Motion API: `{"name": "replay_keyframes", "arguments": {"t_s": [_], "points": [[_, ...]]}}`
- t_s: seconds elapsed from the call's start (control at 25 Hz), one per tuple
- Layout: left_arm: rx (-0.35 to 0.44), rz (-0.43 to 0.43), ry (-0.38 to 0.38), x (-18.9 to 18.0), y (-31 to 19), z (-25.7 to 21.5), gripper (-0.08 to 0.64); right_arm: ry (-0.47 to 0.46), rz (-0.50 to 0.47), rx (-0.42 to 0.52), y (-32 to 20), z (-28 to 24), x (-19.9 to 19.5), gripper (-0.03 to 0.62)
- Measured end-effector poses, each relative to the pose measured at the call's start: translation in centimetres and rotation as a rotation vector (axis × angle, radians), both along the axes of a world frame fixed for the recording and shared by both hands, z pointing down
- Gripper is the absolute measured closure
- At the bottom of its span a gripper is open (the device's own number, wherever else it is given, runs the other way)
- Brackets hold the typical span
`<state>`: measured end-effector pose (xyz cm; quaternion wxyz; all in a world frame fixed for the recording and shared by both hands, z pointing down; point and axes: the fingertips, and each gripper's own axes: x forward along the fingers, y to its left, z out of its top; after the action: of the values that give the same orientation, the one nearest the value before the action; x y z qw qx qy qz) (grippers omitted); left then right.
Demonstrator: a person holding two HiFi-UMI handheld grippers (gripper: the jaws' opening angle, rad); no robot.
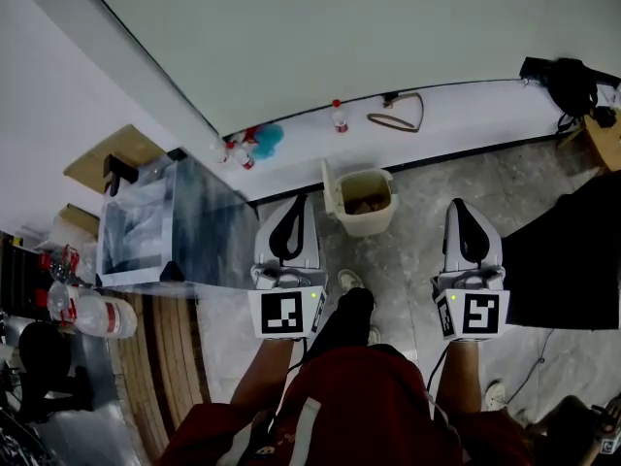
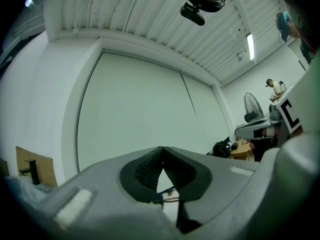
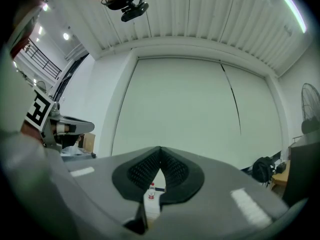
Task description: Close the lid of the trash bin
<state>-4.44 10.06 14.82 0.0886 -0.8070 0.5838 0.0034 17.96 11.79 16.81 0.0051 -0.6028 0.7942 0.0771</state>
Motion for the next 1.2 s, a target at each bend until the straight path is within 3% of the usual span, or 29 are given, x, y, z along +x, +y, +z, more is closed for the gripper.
{"name": "replay_keyframes", "arguments": {"t_s": [0.68, 1.2], "points": [[-0.029, -0.080, 0.064, -5.1, -14.2, 2.6, 0.555, 0.071, -0.082, -0.019, -16.3, 0.7, -5.0, 0.592], [-0.116, -0.150, 0.092, -10.0, -23.6, 6.2, 0.555, 0.116, -0.180, -0.088, -27.4, 3.5, -11.3, 0.592]]}}
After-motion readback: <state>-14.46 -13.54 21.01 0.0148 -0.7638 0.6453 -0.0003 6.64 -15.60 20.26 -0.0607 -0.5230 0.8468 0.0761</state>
